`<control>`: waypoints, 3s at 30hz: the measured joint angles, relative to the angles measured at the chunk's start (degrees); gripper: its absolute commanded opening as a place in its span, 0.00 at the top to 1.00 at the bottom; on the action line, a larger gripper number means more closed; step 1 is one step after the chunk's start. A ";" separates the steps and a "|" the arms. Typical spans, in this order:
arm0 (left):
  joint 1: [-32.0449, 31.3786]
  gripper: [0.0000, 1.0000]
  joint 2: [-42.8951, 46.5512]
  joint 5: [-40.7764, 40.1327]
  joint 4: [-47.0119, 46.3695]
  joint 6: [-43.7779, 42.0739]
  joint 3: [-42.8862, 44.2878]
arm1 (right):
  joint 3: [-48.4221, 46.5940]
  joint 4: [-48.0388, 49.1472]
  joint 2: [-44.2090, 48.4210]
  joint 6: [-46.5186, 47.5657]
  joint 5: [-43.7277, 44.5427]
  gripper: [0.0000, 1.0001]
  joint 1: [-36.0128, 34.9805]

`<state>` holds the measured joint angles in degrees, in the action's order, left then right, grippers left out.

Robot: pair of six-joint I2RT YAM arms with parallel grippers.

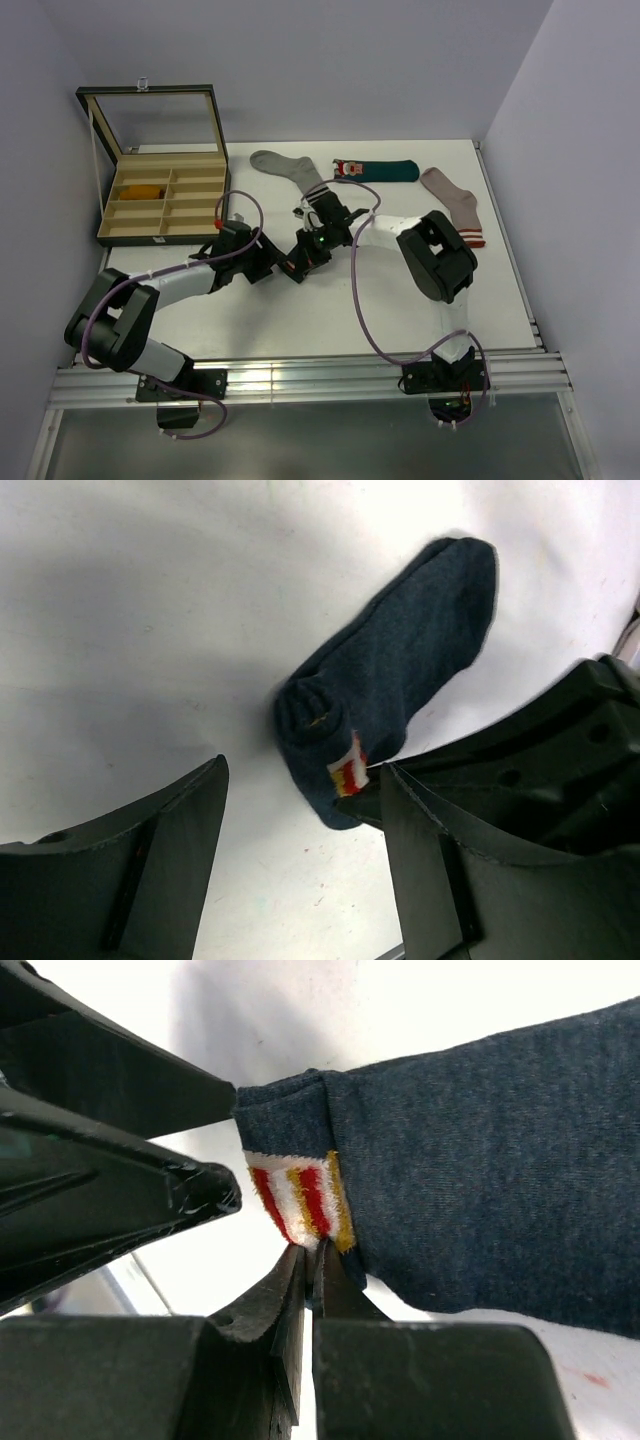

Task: Roll the socks
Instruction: Roll the sock at the center of the board.

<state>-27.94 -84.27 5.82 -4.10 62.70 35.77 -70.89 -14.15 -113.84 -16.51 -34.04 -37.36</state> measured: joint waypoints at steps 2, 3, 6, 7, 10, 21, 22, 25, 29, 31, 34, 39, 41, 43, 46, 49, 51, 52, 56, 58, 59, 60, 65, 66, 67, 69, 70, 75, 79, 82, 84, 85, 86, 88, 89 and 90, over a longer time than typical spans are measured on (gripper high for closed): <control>0.00 0.34 0.00 0.35 -0.83 -0.02 0.00 | -0.04 0.26 -0.85 -1.16 -2.99 0.98 1.29; 0.00 0.35 -0.07 0.42 -1.38 -0.02 0.00 | -0.04 0.42 -1.25 -1.75 -4.35 0.98 1.95; -0.02 0.36 -0.74 0.48 -2.69 -0.02 0.00 | -0.04 0.48 -2.45 -3.32 -7.91 0.97 3.98; -0.02 0.37 -1.18 0.59 -2.97 0.00 0.00 | -0.04 0.46 -2.82 -3.72 -9.03 0.96 4.52; -0.17 0.38 -2.51 0.87 -3.50 -0.02 0.00 | -0.44 0.28 -3.91 -4.63 -11.41 0.96 5.55; -3.02 0.42 -5.20 1.36 -6.47 0.20 0.02 | -2.71 -1.90 -6.01 -5.16 -13.77 0.95 6.03; -3.10 0.44 -5.44 1.25 -6.62 0.48 0.09 | -2.78 -1.97 -6.12 -5.16 -13.92 0.95 6.03; -3.17 0.48 -5.95 0.26 -6.19 1.73 0.48 | -2.95 -2.01 -6.43 -5.38 -14.45 0.94 6.14; -3.19 0.49 -6.34 -1.14 -5.99 4.20 0.70 | -2.95 -1.92 -6.49 -5.60 -14.53 0.94 6.14; -3.17 0.49 -6.38 -1.33 -5.99 5.14 0.70 | -2.93 -1.88 -6.49 -5.64 -14.53 0.94 6.14; -3.10 0.49 -6.60 -1.57 -6.19 6.23 0.70 | -2.75 -1.57 -6.49 -5.88 -14.60 0.94 6.16; -2.78 0.62 -8.57 -1.57 -7.32 7.69 1.49 | -1.36 0.90 -6.47 -7.34 -15.47 0.92 6.40; -2.73 0.67 -9.79 -1.36 -7.23 7.87 2.49 | -0.28 2.47 -6.08 -8.35 -15.58 0.89 6.54; -2.67 0.73 -10.99 -0.66 -7.13 7.82 3.63 | 1.31 4.39 -5.03 -9.29 -14.82 0.86 6.56; -2.69 0.78 -12.96 0.46 -5.86 6.91 6.27 | 4.04 6.64 -2.34 -9.88 -11.54 0.79 6.45; -3.32 0.84 -14.73 0.72 -3.02 5.49 9.68 | 7.23 8.46 1.60 -9.79 -5.51 0.71 5.75; -3.93 0.86 -15.43 0.22 -0.55 4.26 11.74 | 9.35 9.44 4.48 -9.42 -0.48 0.66 4.55; -4.15 0.87 -15.65 -0.02 0.52 3.87 12.50 | 10.49 9.62 6.14 -9.07 2.73 0.65 3.61; -4.68 0.89 -16.48 -0.76 5.03 1.42 15.58 | 15.26 10.47 13.68 -7.02 19.10 0.60 -2.21; -4.72 0.89 -16.85 -0.87 6.62 0.61 16.68 | 17.77 11.34 17.18 -5.90 25.40 0.58 -4.87; -4.72 0.89 -17.03 -0.92 7.39 0.02 17.25 | 19.37 12.33 19.08 -5.18 28.39 0.58 -6.40; -4.74 0.89 -17.16 -0.92 7.89 -0.28 17.59 | 20.79 13.46 20.76 -4.42 30.99 0.58 -7.80; -4.74 0.89 -18.01 -0.68 10.08 -1.79 19.47 | 25.16 19.71 24.39 0.07 39.12 0.55 -11.80; -4.74 0.89 -18.12 -0.66 10.21 -1.90 19.56 | 25.38 20.63 24.39 0.98 40.09 0.54 -12.26; -4.74 0.89 -18.23 -0.61 10.43 -2.08 19.78 | 25.49 21.27 24.35 1.77 41.05 0.54 -12.85; -4.72 0.90 -18.47 -0.42 10.93 -2.32 20.24 | 25.49 22.88 24.33 3.76 43.17 0.54 -14.45; -4.72 0.89 -18.56 -0.33 11.06 -2.49 20.39 | 25.49 23.82 24.20 4.57 44.00 0.53 -15.26; -4.72 0.90 -19.08 0.15 12.20 -3.58 21.46 | 24.76 27.15 20.87 8.28 47.91 0.53 -18.99; -4.68 0.90 -19.61 0.63 13.07 -4.59 22.43 | 23.50 27.56 16.59 10.38 50.56 0.53 -20.76; -4.66 0.89 -19.82 0.85 13.46 -5.07 22.77 | 23.17 28.06 14.43 11.34 53.24 0.53 -21.55; -4.66 0.90 -20.06 0.90 13.77 -5.29 23.17 | 23.10 28.48 13.88 11.67 55.36 0.53 -22.10; -4.66 0.90 -20.20 0.96 13.84 -5.46 23.34 | 23.10 28.59 13.81 11.78 56.13 0.53 -22.34; -4.66 0.90 -20.35 1.07 13.88 -5.68 23.54 | 23.10 28.61 13.81 11.93 56.85 0.52 -22.53; -4.66 0.90 -20.59 1.25 14.01 -6.14 23.87 | 23.10 28.61 13.84 12.07 57.64 0.51 -22.64; -4.66 0.90 -20.65 1.33 14.14 -6.32 24.06 | 23.10 28.52 13.86 12.15 57.90 0.50 -22.64; -4.66 0.90 -20.76 1.40 14.34 -6.45 24.24 | 23.10 28.44 13.94 12.26 58.05 0.48 -22.64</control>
<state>-32.60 -105.03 7.22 10.24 56.25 60.01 -47.79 14.28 -99.90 -4.25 24.01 -60.01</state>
